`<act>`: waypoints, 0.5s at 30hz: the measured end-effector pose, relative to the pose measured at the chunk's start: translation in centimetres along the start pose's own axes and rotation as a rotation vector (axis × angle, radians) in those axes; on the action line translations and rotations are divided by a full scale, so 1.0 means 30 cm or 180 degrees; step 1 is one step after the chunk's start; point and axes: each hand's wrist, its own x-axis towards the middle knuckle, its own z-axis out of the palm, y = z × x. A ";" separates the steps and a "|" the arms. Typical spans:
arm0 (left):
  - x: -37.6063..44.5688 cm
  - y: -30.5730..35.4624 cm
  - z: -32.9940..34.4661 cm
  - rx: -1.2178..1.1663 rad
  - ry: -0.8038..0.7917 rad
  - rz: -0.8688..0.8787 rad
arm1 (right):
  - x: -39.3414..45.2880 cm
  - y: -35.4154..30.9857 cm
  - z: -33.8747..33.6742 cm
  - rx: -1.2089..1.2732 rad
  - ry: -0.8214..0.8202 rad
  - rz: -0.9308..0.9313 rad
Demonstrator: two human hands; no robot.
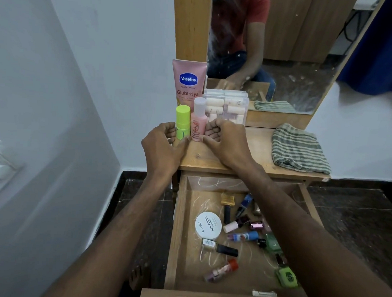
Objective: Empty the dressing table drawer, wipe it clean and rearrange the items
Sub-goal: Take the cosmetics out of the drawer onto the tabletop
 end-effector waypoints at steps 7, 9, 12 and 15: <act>-0.100 0.080 -0.079 0.0075 0.0498 0.1102 | -0.247 -0.003 -0.224 -0.0156 0.0192 0.0131; -0.150 0.110 -0.091 -0.0051 0.0026 0.1519 | -0.339 0.018 -0.288 -0.0345 0.0089 0.0361; -0.231 0.142 -0.077 -0.0198 -0.1268 0.1923 | -0.431 0.070 -0.350 -0.0952 -0.0609 0.0702; -0.282 0.122 -0.026 0.0057 -0.2684 0.1714 | -0.474 0.121 -0.378 -0.1818 -0.1323 0.0790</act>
